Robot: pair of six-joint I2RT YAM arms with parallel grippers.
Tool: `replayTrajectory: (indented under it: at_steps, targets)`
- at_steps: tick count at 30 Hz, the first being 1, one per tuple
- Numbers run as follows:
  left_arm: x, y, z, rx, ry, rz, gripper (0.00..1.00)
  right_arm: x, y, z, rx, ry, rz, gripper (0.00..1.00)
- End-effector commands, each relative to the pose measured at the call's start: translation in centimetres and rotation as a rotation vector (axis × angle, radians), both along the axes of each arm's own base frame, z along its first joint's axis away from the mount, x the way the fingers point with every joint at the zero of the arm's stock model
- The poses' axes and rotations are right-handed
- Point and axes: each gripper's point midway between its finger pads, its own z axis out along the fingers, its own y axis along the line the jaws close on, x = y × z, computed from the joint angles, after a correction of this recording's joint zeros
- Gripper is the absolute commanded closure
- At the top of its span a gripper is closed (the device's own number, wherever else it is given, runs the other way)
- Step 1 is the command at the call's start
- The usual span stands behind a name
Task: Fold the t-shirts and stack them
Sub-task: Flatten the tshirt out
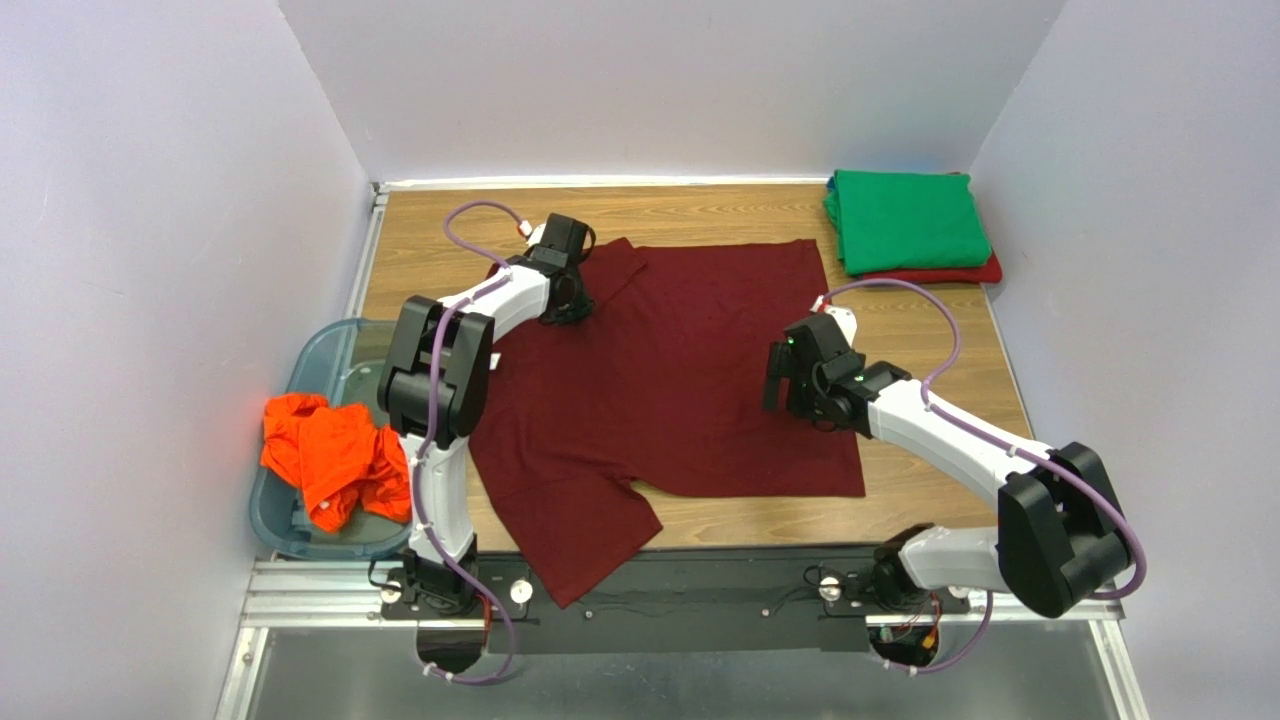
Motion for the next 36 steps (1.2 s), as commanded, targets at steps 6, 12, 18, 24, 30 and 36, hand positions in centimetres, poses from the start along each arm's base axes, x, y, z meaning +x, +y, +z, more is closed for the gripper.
replayTrajectory:
  at_steps: [6, 12, 18, 24, 30, 36]
  targets:
    - [0.5, 0.7, 1.9, 0.025, -0.020, 0.018, 0.92, 0.9, -0.6, 0.4, -0.034, -0.027, -0.021, 0.00]
    - [1.7, 0.6, 3.4, 0.027, -0.058, 0.016, 1.00, 0.9, -0.6, 0.4, -0.035, -0.026, -0.023, 0.00]
    - [4.6, 0.6, 5.7, 0.013, -0.114, 0.017, 1.00, 1.1, -0.5, 0.8, -0.029, -0.040, -0.023, 0.00]
    - [8.7, 1.5, 7.1, -0.005, -0.164, 0.023, 1.00, 1.0, -0.4, 0.8, -0.022, -0.037, -0.021, 0.00]
    - [14.0, 2.0, 8.2, -0.081, -0.238, 0.022, 1.00, 1.0, -0.4, 0.4, -0.028, -0.025, -0.025, 0.00]
    - [19.5, 3.4, 9.2, -0.213, -0.345, 0.060, 1.00, 1.2, -0.6, -0.4, -0.047, -0.002, -0.034, 0.00]
